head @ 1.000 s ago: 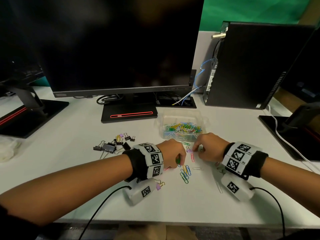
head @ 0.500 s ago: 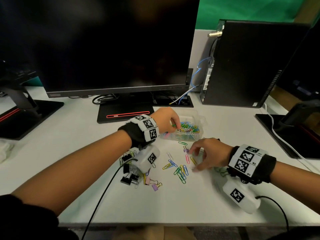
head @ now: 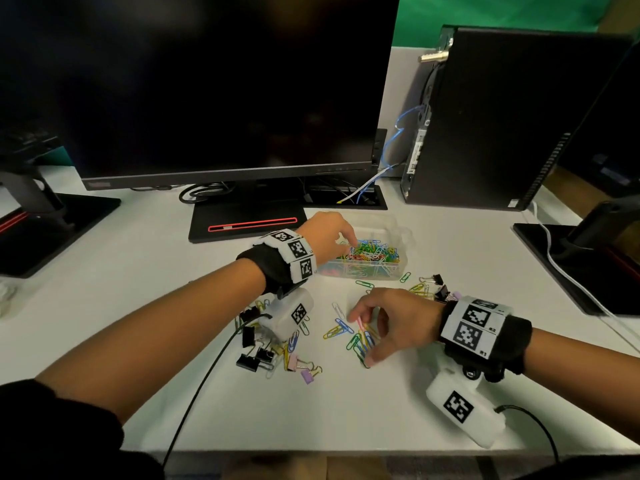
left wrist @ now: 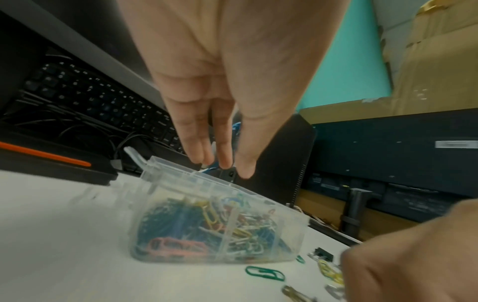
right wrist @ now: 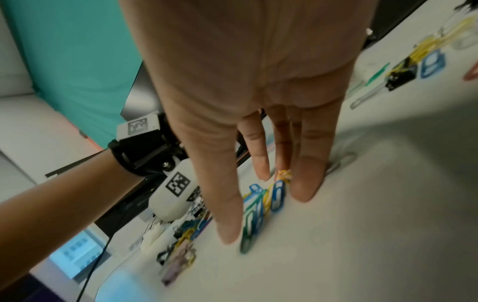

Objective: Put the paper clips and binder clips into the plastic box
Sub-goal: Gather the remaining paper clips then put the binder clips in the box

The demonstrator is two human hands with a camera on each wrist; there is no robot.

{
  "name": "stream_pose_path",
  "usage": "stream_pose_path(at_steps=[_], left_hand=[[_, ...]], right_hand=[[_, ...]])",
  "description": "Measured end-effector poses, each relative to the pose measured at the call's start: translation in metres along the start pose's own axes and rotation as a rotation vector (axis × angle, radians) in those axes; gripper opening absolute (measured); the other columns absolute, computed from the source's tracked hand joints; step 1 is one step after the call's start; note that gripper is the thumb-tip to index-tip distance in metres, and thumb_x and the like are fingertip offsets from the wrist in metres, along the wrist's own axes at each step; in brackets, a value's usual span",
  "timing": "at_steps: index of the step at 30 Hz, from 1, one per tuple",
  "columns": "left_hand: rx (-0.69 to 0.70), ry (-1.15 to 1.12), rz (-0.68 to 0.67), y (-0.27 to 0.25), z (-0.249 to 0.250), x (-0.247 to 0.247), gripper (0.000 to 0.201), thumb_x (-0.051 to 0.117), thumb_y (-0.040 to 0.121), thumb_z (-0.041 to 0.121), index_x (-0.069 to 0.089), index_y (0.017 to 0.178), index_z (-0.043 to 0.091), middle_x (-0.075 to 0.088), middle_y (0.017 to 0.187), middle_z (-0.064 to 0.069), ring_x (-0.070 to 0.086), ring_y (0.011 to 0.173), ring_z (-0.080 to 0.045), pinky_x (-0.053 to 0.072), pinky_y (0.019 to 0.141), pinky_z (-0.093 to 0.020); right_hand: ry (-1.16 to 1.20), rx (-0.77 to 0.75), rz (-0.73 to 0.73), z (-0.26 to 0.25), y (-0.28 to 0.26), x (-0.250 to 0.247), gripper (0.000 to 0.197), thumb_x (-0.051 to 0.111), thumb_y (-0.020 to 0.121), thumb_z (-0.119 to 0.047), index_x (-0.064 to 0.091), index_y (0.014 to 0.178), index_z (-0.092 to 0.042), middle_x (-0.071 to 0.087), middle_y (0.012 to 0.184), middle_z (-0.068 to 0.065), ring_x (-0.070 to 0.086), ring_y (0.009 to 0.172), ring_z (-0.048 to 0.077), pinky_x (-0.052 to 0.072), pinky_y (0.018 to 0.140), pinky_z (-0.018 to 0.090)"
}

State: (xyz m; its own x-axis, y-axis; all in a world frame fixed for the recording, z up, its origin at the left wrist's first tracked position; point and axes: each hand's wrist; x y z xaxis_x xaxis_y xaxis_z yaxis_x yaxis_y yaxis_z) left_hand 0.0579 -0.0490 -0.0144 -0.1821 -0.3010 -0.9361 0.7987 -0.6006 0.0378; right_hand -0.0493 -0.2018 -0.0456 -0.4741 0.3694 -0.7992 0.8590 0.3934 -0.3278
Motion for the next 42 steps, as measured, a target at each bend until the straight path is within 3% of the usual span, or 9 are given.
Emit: stream_pose_path(at_steps=[4,8,15,18,22,26,32,38,42], left_hand=[[0.131,0.054,-0.268,-0.029,0.007,-0.001,0.026,0.071,0.08,0.023,0.069,0.105,0.019,0.064,0.108,0.001,0.049,0.079,-0.003,0.034,0.062,-0.009],[0.066,0.104,-0.516,-0.049,0.003,0.015,0.064,0.08,0.067,0.04,0.054,0.122,0.019,0.05,0.108,0.004,0.047,0.086,-0.009,0.04,0.071,-0.018],[0.11,0.091,-0.462,-0.054,0.001,0.031,0.044,0.078,0.071,0.035,0.06,0.106,0.014,0.052,0.097,0.003,0.039,0.065,0.002,0.029,0.058,-0.009],[0.099,0.065,-0.452,-0.054,0.006,0.032,0.032,0.076,0.075,0.028,0.065,0.1,0.011,0.064,0.096,-0.004,0.048,0.069,-0.005,0.032,0.057,-0.008],[0.084,0.067,-0.455,-0.056,0.012,0.033,0.024,0.072,0.079,0.022,0.068,0.098,0.009,0.07,0.101,-0.008,0.053,0.077,-0.009,0.034,0.057,-0.009],[0.074,0.111,-0.478,-0.057,0.017,0.033,0.024,0.067,0.083,0.023,0.066,0.102,0.009,0.069,0.105,-0.007,0.052,0.082,-0.011,0.04,0.065,-0.02],[0.114,0.18,-0.443,-0.063,0.025,0.03,0.02,0.065,0.082,0.017,0.067,0.098,0.006,0.047,0.064,0.012,0.049,0.078,-0.012,0.044,0.076,-0.026],[0.158,0.315,-0.435,-0.062,0.03,0.027,0.023,0.062,0.083,0.015,0.065,0.103,0.004,0.041,0.064,0.011,0.04,0.082,-0.013,0.035,0.067,-0.023],[0.133,0.265,-0.385,-0.057,0.028,0.02,0.02,0.063,0.082,0.012,0.065,0.099,0.001,0.039,0.061,0.013,0.045,0.078,-0.013,0.031,0.054,-0.015]], right_hand=[[-0.133,-0.042,0.021,-0.005,-0.001,0.008,0.068,0.085,0.056,-0.042,0.054,0.114,-0.025,0.047,0.101,-0.004,0.045,0.077,0.005,0.034,0.063,0.011],[-0.111,-0.037,0.024,-0.008,0.002,0.008,0.052,0.083,0.062,-0.035,0.06,0.106,-0.023,0.047,0.1,-0.002,0.045,0.071,0.004,0.037,0.065,0.018],[-0.03,-0.02,0.007,-0.007,0.003,0.007,0.016,0.077,0.073,-0.018,0.067,0.084,-0.024,0.066,0.091,0.005,0.057,0.055,0.008,0.037,0.055,0.001],[-0.026,-0.02,-0.005,-0.01,0.0,0.007,0.025,0.075,0.075,-0.017,0.059,0.069,-0.035,0.062,0.071,-0.009,0.059,0.051,0.007,0.04,0.056,0.002],[-0.008,0.008,-0.022,-0.015,-0.002,0.006,0.022,0.071,0.076,-0.012,0.062,0.07,-0.03,0.057,0.046,-0.025,0.058,0.047,0.002,0.047,0.059,0.009],[-0.002,0.03,-0.017,-0.018,-0.002,0.007,0.013,0.068,0.07,-0.007,0.067,0.074,-0.02,0.054,0.038,-0.02,0.054,0.043,0.002,0.045,0.054,0.009],[-0.031,0.036,0.023,-0.017,-0.003,0.006,0.013,0.069,0.062,-0.006,0.065,0.07,-0.016,0.059,0.05,-0.002,0.053,0.046,0.012,0.045,0.053,0.014],[-0.145,0.031,0.081,-0.014,-0.001,0.003,0.024,0.072,0.06,-0.011,0.06,0.075,-0.026,0.058,0.061,-0.012,0.053,0.056,0.007,0.043,0.058,0.016],[-0.136,0.042,0.093,-0.012,0.0,0.002,0.019,0.071,0.06,-0.01,0.071,0.077,-0.019,0.057,0.058,-0.015,0.051,0.051,0.0,0.042,0.056,0.012]])
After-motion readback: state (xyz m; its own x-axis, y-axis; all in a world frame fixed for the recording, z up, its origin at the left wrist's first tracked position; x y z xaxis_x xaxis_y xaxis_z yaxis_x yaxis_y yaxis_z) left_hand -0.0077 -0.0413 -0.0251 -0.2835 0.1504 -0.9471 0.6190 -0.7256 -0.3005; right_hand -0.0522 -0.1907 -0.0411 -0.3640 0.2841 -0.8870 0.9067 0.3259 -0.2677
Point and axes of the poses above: each hand's wrist, its own y-axis towards the middle knuckle, its own x-axis out of the palm, z = x × y
